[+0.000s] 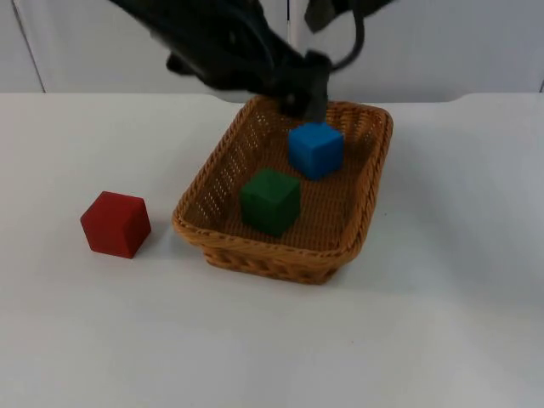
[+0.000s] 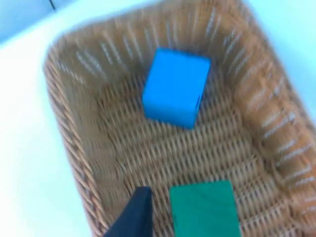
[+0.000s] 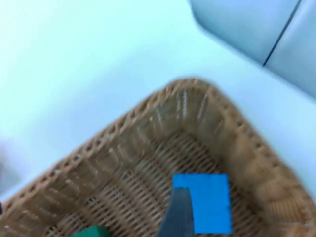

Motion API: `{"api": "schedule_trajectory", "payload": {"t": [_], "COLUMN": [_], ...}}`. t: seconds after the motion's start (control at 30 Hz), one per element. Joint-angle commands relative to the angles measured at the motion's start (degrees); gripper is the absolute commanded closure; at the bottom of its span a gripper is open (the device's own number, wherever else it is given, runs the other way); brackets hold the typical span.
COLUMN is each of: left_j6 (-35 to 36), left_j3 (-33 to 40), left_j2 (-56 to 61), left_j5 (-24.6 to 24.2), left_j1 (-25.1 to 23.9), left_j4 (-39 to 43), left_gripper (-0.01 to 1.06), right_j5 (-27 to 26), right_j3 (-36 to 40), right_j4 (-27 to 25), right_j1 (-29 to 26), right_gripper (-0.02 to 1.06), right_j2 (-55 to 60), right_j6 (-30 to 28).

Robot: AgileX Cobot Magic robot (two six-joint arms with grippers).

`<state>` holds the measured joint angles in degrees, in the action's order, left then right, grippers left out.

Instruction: Pick up one cube with each hand and place exactly two cubes into the same basket, leaving the remaining cube outside.

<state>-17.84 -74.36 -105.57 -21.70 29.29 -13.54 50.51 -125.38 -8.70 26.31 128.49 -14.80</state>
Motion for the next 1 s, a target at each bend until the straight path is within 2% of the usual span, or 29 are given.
{"api": "schedule_trajectory", "payload": {"t": [0.0, 0.43, 0.67, 0.83, 0.97], "left_j6": [0.28, 0.28, 0.28, 0.78, 1.39], "left_j3": [-0.2, -0.2, -0.1, -0.1, -0.1], "left_j2": [3.53, 13.15, 15.92, 17.55, 19.47], "left_j5": [-0.73, -5.08, -9.26, -11.58, -12.95], "left_j1": [-0.03, -0.03, -0.03, -0.03, -0.03], "left_j4": [0.74, 0.77, 0.77, 0.88, 0.88], "left_gripper": [0.04, 0.04, 0.04, 0.04, 0.04], "right_j5": [1.69, 9.81, 14.6, 12.54, 5.91], "right_j3": [-0.21, -0.21, 0.35, 6.43, 17.5], "right_j4": [0.68, 0.32, -0.98, -3.53, -3.5], "right_j1": [0.17, 0.17, 0.17, 0.17, 0.17], "right_gripper": [0.38, 0.38, 0.38, 0.38, 0.38], "right_j2": [-3.44, -11.62, -14.16, -17.6, -23.23], "right_j6": [-0.22, -0.22, -0.22, -1.3, -1.3]}}
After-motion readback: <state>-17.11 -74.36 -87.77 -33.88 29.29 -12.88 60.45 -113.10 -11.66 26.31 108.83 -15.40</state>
